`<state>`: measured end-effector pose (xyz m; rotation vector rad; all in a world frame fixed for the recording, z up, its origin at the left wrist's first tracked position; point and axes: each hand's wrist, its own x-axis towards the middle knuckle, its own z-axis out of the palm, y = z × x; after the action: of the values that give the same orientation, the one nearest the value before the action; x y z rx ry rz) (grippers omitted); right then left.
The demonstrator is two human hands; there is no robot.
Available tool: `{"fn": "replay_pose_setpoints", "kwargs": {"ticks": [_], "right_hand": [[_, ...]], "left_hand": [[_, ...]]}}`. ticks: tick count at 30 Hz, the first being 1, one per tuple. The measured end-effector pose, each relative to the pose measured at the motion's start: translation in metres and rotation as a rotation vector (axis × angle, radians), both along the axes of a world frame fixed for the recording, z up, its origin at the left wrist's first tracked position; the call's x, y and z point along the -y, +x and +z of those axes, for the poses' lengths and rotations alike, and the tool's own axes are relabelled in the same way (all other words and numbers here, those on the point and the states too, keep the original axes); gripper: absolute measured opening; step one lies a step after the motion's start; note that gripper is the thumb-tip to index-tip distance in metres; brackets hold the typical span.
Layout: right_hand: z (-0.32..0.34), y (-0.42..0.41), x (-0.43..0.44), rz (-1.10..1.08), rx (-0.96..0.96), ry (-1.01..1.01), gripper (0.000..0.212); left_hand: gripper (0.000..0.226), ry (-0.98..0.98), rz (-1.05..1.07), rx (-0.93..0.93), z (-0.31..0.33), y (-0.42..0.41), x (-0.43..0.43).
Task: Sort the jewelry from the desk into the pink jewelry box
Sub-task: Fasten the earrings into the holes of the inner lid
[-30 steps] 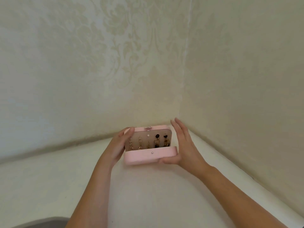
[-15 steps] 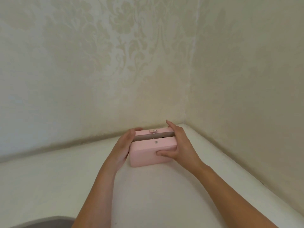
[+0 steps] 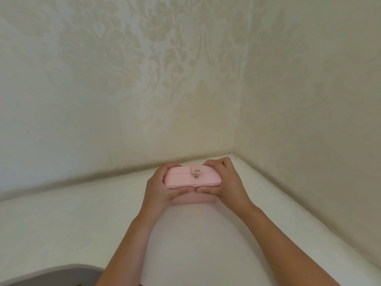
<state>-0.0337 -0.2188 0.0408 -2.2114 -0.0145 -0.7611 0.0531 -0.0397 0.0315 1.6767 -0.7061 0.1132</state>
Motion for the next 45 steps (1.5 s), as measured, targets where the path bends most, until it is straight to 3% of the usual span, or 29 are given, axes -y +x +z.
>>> {"fn": "replay_pose_setpoints", "kwargs": {"ticks": [6, 17, 32, 45], "right_hand": [[-0.008, -0.006, -0.003, 0.043, 0.021, -0.067, 0.056], [0.000, -0.011, -0.005, 0.012, 0.074, -0.539, 0.038], [-0.013, 0.000, -0.002, -0.057, 0.248, -0.698, 0.036], [-0.008, 0.004, -0.005, -0.034, 0.203, -0.589, 0.039]], "left_hand": [[0.062, -0.030, 0.002, 0.009, -0.003, -0.006, 0.003], [0.062, -0.022, -0.018, -0.016, -0.001, -0.002, 0.002], [0.066, 0.003, -0.072, -0.057, 0.003, 0.003, 0.000], [0.067, 0.002, -0.075, -0.085, 0.004, 0.008, 0.004]]}}
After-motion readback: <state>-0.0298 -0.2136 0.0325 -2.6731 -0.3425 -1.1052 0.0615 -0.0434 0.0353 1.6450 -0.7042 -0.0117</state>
